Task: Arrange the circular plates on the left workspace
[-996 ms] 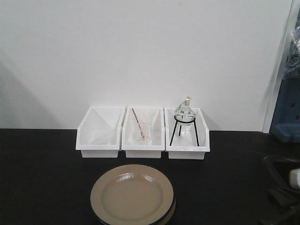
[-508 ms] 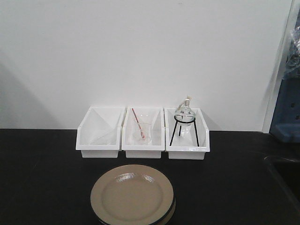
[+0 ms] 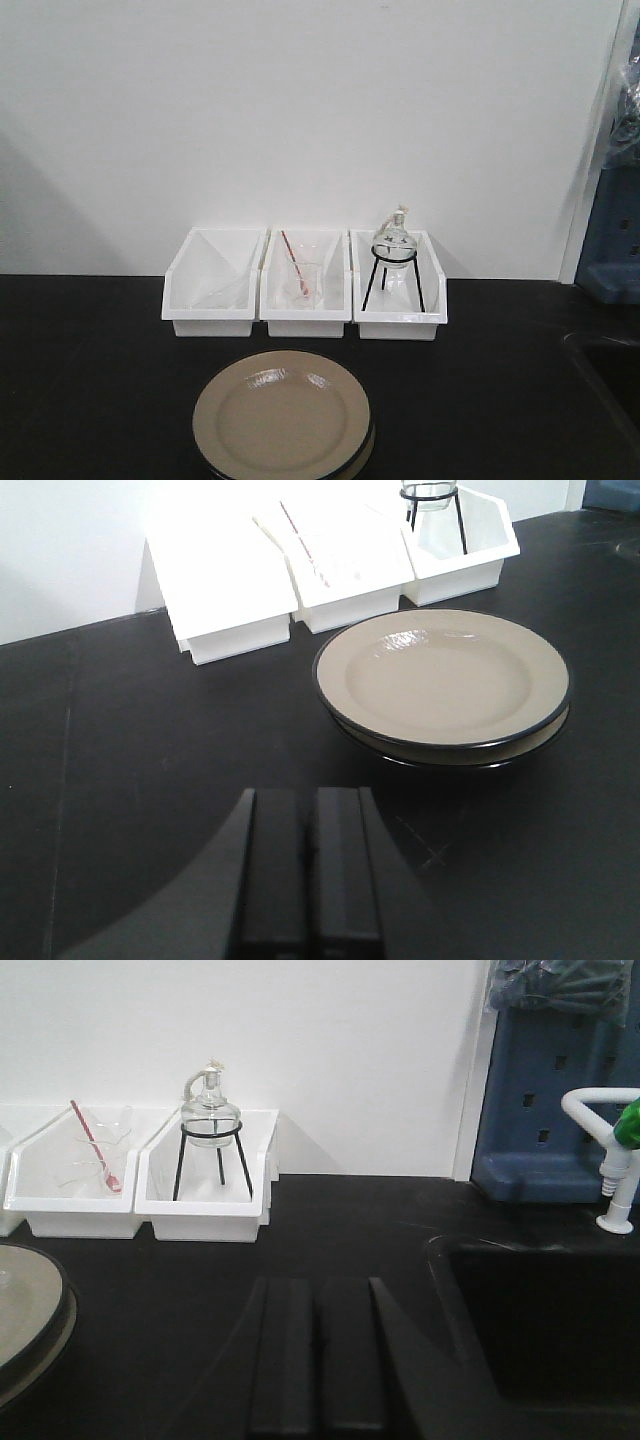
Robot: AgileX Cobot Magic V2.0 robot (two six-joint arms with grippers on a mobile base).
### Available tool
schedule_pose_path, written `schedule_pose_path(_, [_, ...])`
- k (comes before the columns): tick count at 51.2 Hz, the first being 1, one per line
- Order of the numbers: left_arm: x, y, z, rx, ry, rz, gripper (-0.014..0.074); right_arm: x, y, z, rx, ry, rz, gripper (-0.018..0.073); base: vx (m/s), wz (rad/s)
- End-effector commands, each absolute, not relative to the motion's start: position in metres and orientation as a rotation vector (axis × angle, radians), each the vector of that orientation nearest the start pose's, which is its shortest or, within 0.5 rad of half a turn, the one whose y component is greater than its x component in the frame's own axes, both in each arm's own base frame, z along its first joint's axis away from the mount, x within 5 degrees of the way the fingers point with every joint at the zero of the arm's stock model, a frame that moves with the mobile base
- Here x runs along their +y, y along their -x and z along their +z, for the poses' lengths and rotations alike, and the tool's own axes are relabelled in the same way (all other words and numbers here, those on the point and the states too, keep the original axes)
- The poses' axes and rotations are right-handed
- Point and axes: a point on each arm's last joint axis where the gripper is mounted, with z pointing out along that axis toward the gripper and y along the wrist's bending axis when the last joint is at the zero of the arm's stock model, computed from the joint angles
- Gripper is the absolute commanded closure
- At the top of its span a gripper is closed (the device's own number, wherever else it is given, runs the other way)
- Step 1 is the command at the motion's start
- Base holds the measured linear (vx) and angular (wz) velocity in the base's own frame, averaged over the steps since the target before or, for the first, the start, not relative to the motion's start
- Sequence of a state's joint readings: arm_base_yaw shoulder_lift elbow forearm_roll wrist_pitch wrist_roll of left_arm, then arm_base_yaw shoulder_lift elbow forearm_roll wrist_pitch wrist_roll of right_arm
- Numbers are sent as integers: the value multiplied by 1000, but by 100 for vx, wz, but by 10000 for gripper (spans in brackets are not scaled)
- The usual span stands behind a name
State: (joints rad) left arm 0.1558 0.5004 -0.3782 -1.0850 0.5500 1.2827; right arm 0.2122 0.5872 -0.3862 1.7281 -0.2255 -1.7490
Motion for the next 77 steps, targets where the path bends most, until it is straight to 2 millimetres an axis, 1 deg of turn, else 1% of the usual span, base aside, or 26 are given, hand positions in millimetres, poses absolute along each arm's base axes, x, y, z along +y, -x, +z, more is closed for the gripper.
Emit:
schedule_pose_path(1, [-26, -104, 290, 1755, -374, -170, 596, 7, -127, 303, 1681, 49, -54, 564, 0, 0])
schedule_pose_path(3, [-26, -102, 290, 1746, -379, -154, 596, 7, -127, 303, 1681, 49, -54, 564, 0, 0])
schedule_pose_path(7, [-23, -95, 292, 1721, -412, -55, 596, 7, -127, 303, 1681, 49, -54, 564, 0, 0])
schedule_pose_path(9, [-22, -91, 292, 1720, -418, -33, 596, 7, -127, 303, 1681, 49, -54, 564, 0, 0])
schedule_pose_path(15, [-24, -80, 286, 1782, -424, -42, 596, 7, -127, 303, 1681, 48, -54, 564, 0, 0])
schedule_pose_path(19, [-20, -75, 281, 1833, -380, -15, 596, 7, -127, 303, 1681, 48, -54, 564, 0, 0])
schedule_pose_path(20, [-18, -73, 279, 1841, -311, -28, 596, 7, -127, 303, 1681, 48, -54, 564, 0, 0])
schedule_pose_path(24, [-11, -70, 272, 1813, -143, -37, 596, 7, -127, 303, 1681, 48, -54, 564, 0, 0])
schedule_pose_path(27, [-6, -68, 266, 1726, -16, -50, 596, 7, -127, 303, 1681, 48, -54, 564, 0, 0])
schedule_pose_path(30, [-2, -65, 252, 1661, 50, -62, 596, 7, -127, 303, 1681, 48, -54, 564, 0, 0])
schedule_pose_path(33, [-1, -61, 237, 1598, 67, -58, 596, 7, -127, 303, 1681, 48, -54, 564, 0, 0])
schedule_pose_path(36, [0, -58, 227, 1549, 65, -51, 596, 7, -127, 303, 1681, 48, -54, 564, 0, 0])
schedule_pose_path(41, [1, -54, 207, 1504, 55, -34, 596, 7, -127, 303, 1681, 48, -54, 564, 0, 0])
schedule_pose_path(44, [1, -56, 197, 1513, 62, -30, 596, 7, -127, 303, 1681, 48, -54, 564, 0, 0])
schedule_pose_path(47, [1, -56, 194, 1553, 52, -29, 596, 7, -127, 303, 1682, 48, -55, 564, 0, 0])
schedule_pose_path(77, [1, -56, 194, 1554, 51, -29, 596, 8, -128, 302, 1682, 51, -53, 564, 0, 0])
